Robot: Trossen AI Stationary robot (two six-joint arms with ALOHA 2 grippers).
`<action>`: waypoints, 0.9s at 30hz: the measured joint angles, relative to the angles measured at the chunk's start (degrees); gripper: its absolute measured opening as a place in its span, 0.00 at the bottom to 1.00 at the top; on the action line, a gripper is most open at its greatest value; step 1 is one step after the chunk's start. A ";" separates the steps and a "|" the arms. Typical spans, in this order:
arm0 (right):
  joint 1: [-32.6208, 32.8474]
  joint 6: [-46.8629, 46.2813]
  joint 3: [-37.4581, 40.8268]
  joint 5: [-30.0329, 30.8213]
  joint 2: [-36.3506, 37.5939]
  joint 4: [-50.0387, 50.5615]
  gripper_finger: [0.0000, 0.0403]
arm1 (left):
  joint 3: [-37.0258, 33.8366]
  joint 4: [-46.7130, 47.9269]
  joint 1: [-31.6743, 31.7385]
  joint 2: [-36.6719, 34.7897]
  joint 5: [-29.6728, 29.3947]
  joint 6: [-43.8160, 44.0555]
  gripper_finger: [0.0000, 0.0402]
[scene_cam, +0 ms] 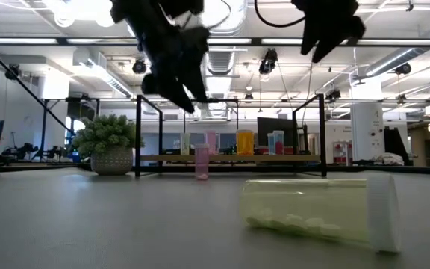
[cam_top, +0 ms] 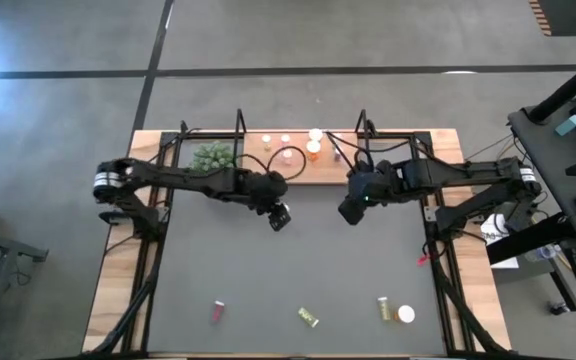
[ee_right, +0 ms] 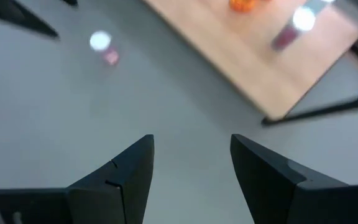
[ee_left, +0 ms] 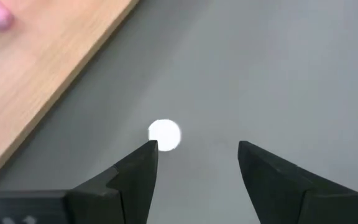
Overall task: Pick and place medicine bottles onto shelf by color
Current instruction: Put the blue pill bottle on the shelf aligned with the other blue pill bottles
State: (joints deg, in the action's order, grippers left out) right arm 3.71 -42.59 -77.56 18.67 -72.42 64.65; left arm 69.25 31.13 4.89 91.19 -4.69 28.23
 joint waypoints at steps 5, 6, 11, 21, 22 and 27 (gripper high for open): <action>6.44 -9.14 0.15 -2.72 0.00 1.48 0.50 | -0.32 -0.13 -0.13 -6.11 0.72 0.14 0.51; 8.02 -11.00 0.33 -2.75 0.00 1.39 0.50 | -0.32 -0.42 -0.13 -7.09 0.73 0.26 0.51; 16.88 -20.54 1.76 -7.74 -0.06 1.23 0.50 | -1.21 -1.57 -0.46 -11.70 0.66 2.59 0.51; 32.53 -30.94 2.62 -17.28 -2.62 -1.72 0.50 | -2.99 -1.94 -5.57 -14.42 -0.13 9.74 0.51; 34.03 -30.60 2.62 -17.24 -3.12 -2.34 0.50 | -2.99 -2.17 -6.49 -14.42 -0.10 10.99 0.51; 40.42 -28.66 2.62 -17.20 -6.37 -5.01 0.50 | -2.99 -2.18 -12.72 -14.39 -0.13 20.04 0.51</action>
State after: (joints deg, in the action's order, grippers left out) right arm 44.13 -71.26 -74.94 1.48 -78.80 59.64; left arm 66.26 28.95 -7.83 76.79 -4.82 48.27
